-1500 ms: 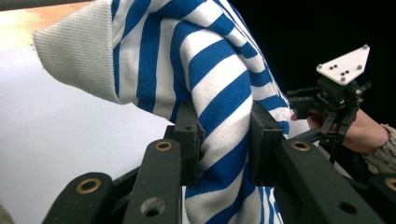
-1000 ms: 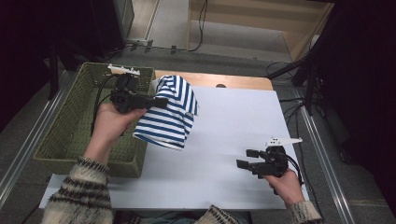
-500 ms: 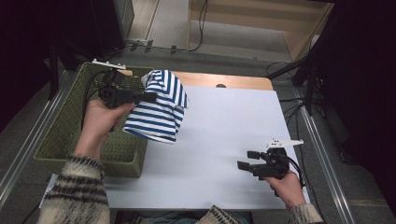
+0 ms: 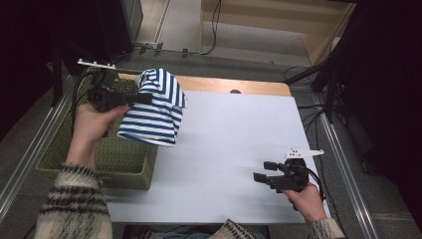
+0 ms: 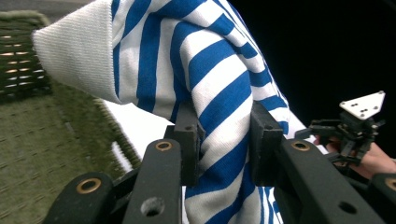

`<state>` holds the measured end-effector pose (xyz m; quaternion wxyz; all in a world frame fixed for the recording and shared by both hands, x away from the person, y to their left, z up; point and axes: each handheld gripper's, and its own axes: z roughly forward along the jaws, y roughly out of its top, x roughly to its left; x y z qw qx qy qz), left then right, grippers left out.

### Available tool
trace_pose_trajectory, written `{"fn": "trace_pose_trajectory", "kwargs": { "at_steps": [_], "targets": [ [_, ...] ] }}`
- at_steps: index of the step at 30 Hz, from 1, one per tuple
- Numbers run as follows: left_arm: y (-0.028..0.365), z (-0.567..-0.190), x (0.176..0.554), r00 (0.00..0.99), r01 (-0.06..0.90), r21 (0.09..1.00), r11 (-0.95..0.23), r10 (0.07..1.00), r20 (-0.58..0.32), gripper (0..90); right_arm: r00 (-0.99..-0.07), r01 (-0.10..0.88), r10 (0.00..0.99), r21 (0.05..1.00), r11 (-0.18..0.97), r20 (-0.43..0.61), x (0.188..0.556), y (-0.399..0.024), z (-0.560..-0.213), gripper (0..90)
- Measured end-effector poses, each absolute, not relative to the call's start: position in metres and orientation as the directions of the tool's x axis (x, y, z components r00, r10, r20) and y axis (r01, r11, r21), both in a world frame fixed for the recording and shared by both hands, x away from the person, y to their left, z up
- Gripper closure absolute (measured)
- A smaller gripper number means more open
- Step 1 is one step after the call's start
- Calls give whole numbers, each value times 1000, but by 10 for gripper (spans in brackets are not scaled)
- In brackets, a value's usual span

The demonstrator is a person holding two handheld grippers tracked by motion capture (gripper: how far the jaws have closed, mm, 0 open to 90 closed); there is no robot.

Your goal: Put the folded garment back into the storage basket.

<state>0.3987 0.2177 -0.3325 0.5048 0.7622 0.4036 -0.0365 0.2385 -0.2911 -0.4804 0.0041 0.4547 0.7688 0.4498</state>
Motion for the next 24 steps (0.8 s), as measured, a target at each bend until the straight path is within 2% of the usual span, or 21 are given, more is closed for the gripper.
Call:
{"fn": "trace_pose_trajectory", "kwargs": {
  "at_steps": [10,15,18,24],
  "targets": [
    [242,-330,404,660,648,752,-119,580,-478,705,-587,695,704,694,185,400,238,-290,-480,209],
    [260,-333,411,613,671,737,-81,619,-490,705,-590,692,703,697,189,396,237,-288,-480,208],
    [264,-332,415,604,667,739,-96,650,-461,705,-590,693,704,696,191,395,237,-288,-480,208],
    [269,-329,422,604,663,743,-87,648,-464,705,-586,692,708,697,186,394,237,-289,-479,209]
  ]
}}
